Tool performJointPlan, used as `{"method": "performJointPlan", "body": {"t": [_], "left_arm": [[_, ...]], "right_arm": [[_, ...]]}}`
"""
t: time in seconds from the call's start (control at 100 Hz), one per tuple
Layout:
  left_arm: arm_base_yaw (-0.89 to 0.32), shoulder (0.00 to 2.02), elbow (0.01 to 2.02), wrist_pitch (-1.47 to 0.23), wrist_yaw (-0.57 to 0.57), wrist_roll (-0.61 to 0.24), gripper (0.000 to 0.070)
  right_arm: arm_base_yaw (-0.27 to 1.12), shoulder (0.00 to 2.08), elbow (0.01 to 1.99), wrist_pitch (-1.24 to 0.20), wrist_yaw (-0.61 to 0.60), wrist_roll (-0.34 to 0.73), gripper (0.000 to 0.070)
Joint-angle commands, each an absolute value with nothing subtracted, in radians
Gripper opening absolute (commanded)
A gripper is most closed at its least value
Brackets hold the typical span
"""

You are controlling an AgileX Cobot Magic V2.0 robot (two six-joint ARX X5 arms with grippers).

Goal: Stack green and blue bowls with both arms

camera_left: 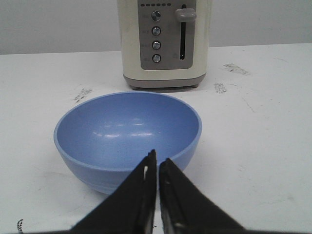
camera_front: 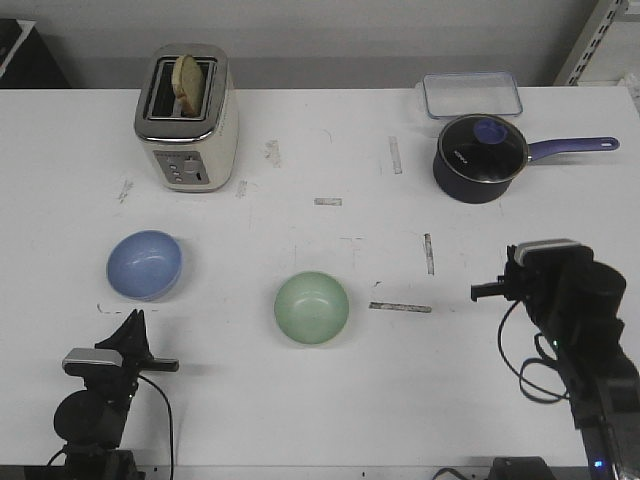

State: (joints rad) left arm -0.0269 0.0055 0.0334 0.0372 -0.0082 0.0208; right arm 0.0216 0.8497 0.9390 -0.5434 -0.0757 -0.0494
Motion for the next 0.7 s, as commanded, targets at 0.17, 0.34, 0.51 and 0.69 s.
{"method": "performJointPlan", "body": {"t": [0.17, 0.34, 0.51, 0.69], "left_arm": [[-0.027, 0.004, 0.012, 0.05, -0.007, 0.002, 0.0001], [-0.027, 0.004, 0.012, 0.056, -0.007, -0.017, 0.0001], [-0.027, 0.004, 0.014, 0.167, -0.01, -0.055, 0.0001], [-0.027, 0.011, 0.102, 0.315, -0.067, -0.056, 0.0001]], "right_arm": [[0.02, 0.615, 0.713, -0.493, -0.087, -0.06, 0.0], [0.02, 0.484, 0.591, -0.442, -0.105, -0.056, 0.0], [0.02, 0.416, 0.521, -0.394, -0.105, -0.049, 0.0], [0.02, 0.421, 0.517, -0.368, -0.105, -0.049, 0.0]]}}
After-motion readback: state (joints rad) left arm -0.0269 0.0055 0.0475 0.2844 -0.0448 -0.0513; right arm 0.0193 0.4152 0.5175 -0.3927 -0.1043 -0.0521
